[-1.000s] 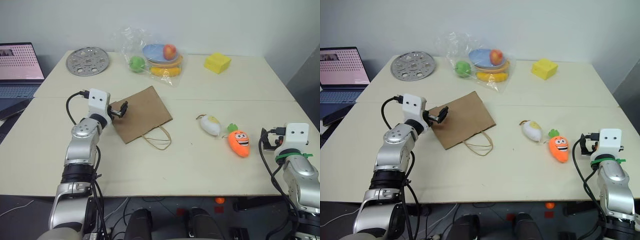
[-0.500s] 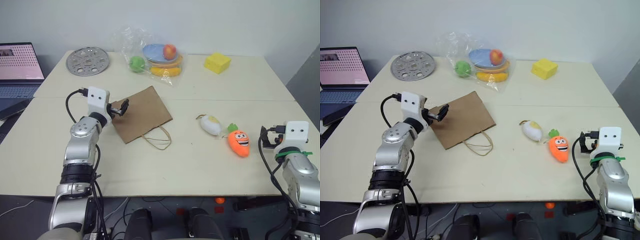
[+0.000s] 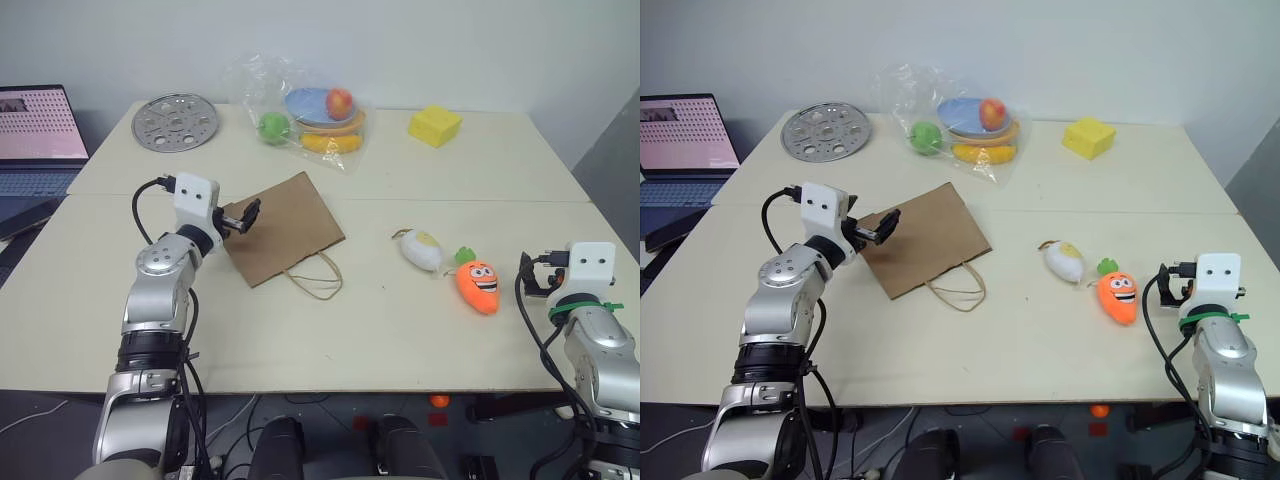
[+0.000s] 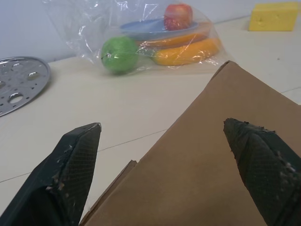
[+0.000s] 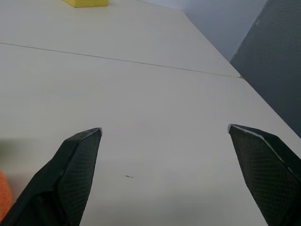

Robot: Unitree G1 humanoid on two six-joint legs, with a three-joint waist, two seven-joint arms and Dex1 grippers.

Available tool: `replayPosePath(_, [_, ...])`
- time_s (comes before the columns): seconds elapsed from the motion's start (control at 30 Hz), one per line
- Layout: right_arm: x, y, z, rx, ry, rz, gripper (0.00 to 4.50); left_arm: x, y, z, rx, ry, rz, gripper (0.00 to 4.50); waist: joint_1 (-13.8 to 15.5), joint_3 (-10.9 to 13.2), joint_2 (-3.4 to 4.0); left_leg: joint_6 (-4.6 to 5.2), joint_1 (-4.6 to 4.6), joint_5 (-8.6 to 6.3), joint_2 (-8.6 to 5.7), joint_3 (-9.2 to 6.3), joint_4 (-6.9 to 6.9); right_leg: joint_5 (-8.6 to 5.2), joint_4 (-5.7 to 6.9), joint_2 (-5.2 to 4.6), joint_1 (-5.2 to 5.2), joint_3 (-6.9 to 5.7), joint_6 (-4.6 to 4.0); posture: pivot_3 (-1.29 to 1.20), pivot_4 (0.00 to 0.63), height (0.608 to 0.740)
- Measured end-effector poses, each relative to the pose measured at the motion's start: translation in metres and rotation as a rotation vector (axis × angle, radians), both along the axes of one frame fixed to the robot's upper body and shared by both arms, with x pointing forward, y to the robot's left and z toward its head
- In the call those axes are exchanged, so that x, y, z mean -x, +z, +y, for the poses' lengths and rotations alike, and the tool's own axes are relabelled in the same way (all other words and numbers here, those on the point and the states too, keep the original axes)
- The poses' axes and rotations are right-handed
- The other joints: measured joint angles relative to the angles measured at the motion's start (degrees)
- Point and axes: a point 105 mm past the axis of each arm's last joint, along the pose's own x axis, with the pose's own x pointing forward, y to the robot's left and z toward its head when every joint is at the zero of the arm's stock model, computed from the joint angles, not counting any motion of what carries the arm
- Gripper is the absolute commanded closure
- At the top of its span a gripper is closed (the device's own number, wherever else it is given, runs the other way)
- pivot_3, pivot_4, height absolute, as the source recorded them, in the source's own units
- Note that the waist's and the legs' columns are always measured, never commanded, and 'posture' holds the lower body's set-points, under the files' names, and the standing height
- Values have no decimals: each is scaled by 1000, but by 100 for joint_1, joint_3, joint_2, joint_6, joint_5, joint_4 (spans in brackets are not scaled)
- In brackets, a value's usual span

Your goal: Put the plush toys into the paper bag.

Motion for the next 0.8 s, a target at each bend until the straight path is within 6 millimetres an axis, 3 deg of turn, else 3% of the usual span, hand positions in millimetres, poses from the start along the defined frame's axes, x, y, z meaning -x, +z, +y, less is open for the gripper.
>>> replayPosePath(0.2, [-7,18,8,47,140,6,0,14,22,-10,-15,-188,-13,34,-9,3,1,0,0,0,0,5,-2,-14,-2,-2,-3,2,-26,0,150,740])
replayPosePath(0.33, [-5,51,55,8,500,-8,0,53,30,-42,-135,-552,57,34,-34,3,2,-6,4,-5,4,5,-16,-17,0,-1,-5,0,-27,0,150,740])
replayPosePath(0.43, [14,67,100,-36,802,35,0,82,15,-66,-249,-796,153,34,-14,3,2,-10,4,-8,8,-5,-25,-28,-1,1,-5,-11,-32,0,150,740])
replayPosePath(0.53, [31,68,128,-50,988,116,0,91,-9,-77,-352,-895,224,34,26,4,0,-12,3,-9,5,-10,-25,-58,0,-1,-4,-14,-78,0,150,740])
replayPosePath(0.8, [57,70,173,-45,1195,201,0,74,-46,-87,-514,-878,207,34,25,8,-6,-12,-1,-9,1,-9,-17,-56,-7,-10,-6,-6,-75,0,150,740])
